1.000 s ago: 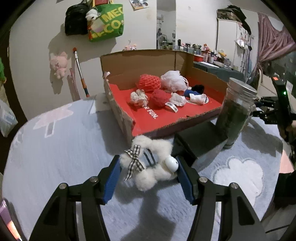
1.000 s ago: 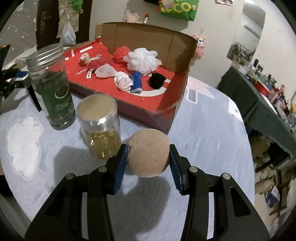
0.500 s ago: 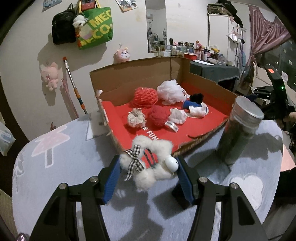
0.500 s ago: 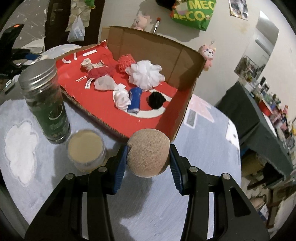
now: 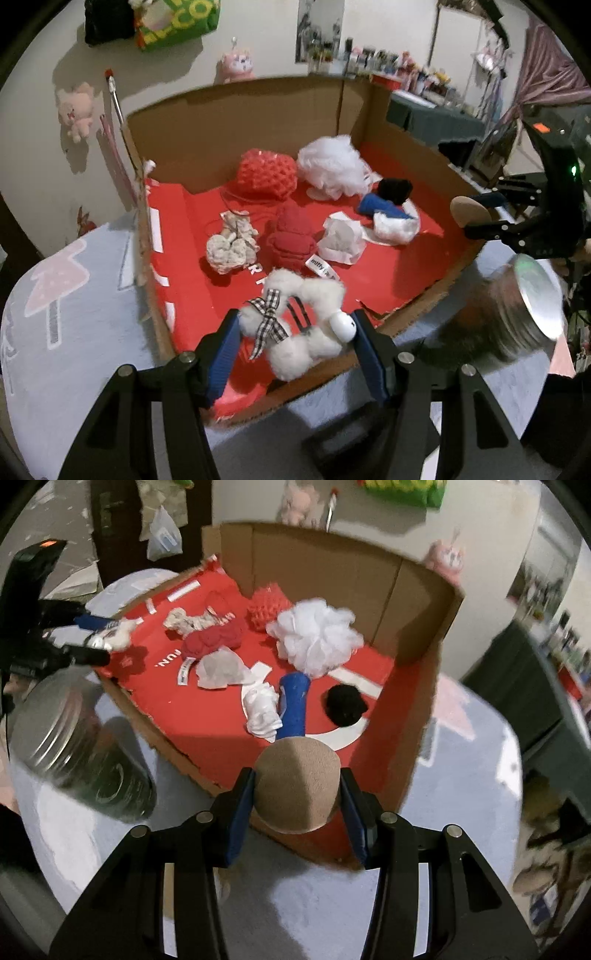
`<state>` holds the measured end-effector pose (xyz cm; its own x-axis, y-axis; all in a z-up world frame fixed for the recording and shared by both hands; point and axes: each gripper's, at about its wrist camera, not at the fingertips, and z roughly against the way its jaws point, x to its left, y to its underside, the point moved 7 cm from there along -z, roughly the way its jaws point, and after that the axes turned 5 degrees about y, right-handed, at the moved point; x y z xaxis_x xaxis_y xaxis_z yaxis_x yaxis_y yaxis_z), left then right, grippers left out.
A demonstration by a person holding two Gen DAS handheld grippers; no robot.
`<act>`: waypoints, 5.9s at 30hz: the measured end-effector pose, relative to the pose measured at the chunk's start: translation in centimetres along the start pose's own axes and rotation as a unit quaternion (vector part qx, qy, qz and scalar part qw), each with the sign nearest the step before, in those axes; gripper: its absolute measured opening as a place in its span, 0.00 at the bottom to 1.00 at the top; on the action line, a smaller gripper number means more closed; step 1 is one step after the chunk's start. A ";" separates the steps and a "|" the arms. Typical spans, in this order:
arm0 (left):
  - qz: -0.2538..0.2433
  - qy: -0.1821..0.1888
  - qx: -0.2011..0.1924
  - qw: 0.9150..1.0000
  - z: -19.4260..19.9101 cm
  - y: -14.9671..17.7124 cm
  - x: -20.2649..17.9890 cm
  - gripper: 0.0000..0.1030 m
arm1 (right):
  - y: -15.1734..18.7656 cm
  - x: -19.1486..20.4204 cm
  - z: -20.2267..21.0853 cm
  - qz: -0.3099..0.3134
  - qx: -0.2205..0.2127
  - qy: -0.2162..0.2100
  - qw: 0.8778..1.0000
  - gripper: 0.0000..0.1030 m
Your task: Organize soft objects
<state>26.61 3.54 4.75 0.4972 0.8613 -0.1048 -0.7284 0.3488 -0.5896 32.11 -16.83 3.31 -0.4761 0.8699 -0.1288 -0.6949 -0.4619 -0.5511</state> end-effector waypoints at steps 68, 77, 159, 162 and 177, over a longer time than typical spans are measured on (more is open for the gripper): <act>0.121 -0.096 0.005 0.988 -1.4 -1.1 -0.3 0.95 | -1.8 0.1 -0.9 -0.197 0.035 0.048 0.979 0.76; 0.141 -0.107 0.012 0.984 -2.3 -0.6 0.5 0.95 | -1.2 0.7 -2.3 -0.207 0.045 0.041 0.976 0.76; 0.147 -0.115 0.004 0.983 -2.4 -0.4 1.0 0.95 | -0.6 0.5 -2.4 -0.207 0.032 0.059 0.976 0.76; 0.146 -0.114 0.004 0.983 -2.4 -0.4 1.0 0.95 | -0.7 0.4 -2.4 -0.206 0.032 0.059 0.976 0.76; 0.146 -0.115 0.003 0.983 -2.4 -0.4 1.0 0.95 | -0.6 0.4 -2.3 -0.207 0.031 0.059 0.976 0.76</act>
<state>28.54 3.39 2.98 0.1484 0.9853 -0.0847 -0.8276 0.0769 -0.5561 33.62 -15.78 1.68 -0.0850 0.9964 -0.0021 -0.8470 -0.0734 -0.5264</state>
